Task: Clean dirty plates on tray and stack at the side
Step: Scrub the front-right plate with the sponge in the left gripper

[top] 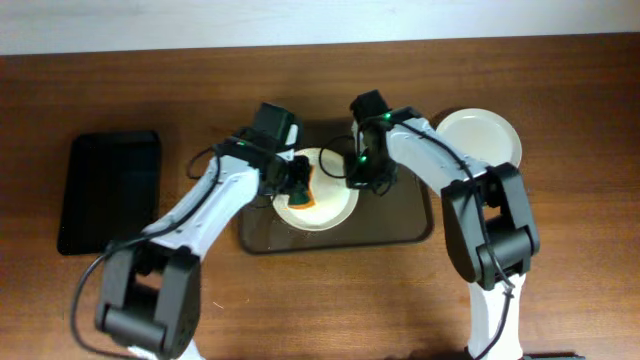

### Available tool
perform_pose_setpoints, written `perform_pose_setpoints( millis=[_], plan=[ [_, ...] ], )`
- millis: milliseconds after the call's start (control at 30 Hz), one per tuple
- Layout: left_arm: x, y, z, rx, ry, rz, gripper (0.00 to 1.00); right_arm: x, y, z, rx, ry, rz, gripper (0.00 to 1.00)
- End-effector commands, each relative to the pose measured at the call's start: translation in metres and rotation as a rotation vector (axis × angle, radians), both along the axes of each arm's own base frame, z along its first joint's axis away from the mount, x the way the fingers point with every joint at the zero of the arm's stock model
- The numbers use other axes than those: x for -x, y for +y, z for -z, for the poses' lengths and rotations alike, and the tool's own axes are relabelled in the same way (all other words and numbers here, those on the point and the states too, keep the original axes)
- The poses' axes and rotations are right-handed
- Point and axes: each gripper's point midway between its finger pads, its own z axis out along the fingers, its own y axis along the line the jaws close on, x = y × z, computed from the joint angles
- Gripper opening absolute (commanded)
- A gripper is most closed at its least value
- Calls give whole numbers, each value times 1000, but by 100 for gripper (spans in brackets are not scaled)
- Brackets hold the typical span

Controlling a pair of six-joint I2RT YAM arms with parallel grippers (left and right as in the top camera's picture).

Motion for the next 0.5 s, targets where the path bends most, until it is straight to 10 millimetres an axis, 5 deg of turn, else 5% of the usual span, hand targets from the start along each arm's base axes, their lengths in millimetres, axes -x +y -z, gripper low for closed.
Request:
perform_pose_setpoints(
  millis=[0, 100, 267, 333, 400, 467],
  plan=[
    [-1, -5, 24, -3, 33, 25, 0, 17, -5, 27, 43, 59, -49, 4],
    [-8, -10, 27, 7, 11, 27, 0, 17, -5, 27, 43, 59, -48, 4],
    [-8, -12, 74, 22, 113, -78, 0, 17, -5, 27, 43, 60, -48, 4],
    [-12, 17, 81, -139, 76, -123, 0, 18, -5, 27, 46, 63, -48, 4],
    [-14, 68, 80, -425, 17, -180, 0, 18, -6, 27, 50, 65, -48, 4],
    [-13, 112, 59, -674, -14, -223, 0, 18, -6, 27, 49, 65, -48, 4]
  ],
)
